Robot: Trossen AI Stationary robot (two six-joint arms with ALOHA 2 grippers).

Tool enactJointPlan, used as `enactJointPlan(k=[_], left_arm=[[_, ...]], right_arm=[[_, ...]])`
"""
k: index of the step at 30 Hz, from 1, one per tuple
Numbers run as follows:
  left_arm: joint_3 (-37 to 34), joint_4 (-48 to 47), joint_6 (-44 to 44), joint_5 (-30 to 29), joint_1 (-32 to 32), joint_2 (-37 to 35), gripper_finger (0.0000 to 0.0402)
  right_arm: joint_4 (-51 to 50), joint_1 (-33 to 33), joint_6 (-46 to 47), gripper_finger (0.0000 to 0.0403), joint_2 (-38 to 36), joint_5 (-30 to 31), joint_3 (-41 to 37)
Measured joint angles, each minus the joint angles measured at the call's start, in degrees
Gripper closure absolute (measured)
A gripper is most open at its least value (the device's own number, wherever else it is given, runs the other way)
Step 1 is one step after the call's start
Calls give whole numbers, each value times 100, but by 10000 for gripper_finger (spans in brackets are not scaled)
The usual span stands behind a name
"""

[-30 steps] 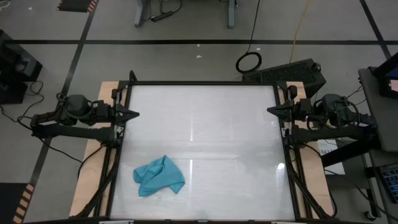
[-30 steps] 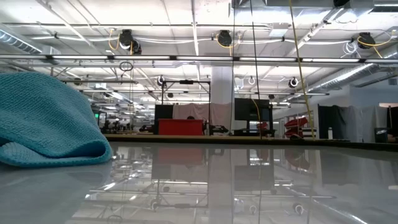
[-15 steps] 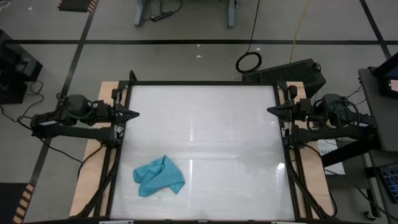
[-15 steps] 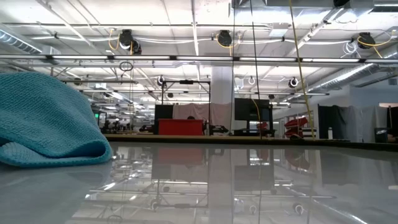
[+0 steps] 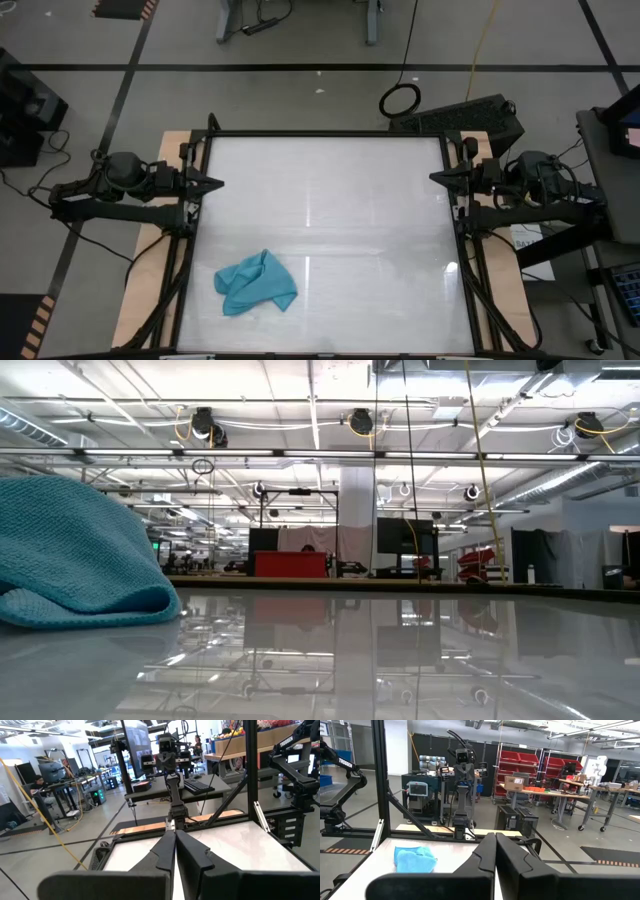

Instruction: Roll towel

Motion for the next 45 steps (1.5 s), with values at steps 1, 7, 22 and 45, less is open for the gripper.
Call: enactJointPlan(k=[1,7,22,45], left_arm=[[0,-1,2,1,-1,0,379],[-1,0,0,1,-2,0,379],[0,0,1,2,-2,0,379],[-2,0,0,2,0,-2,379]], right_arm=[[-2,0,0,403,0,0,0],[-1,2,0,403,-1,0,0],[2,2,1,403,0,0,0],[2115,20,2405,403,1729,-724,7]])
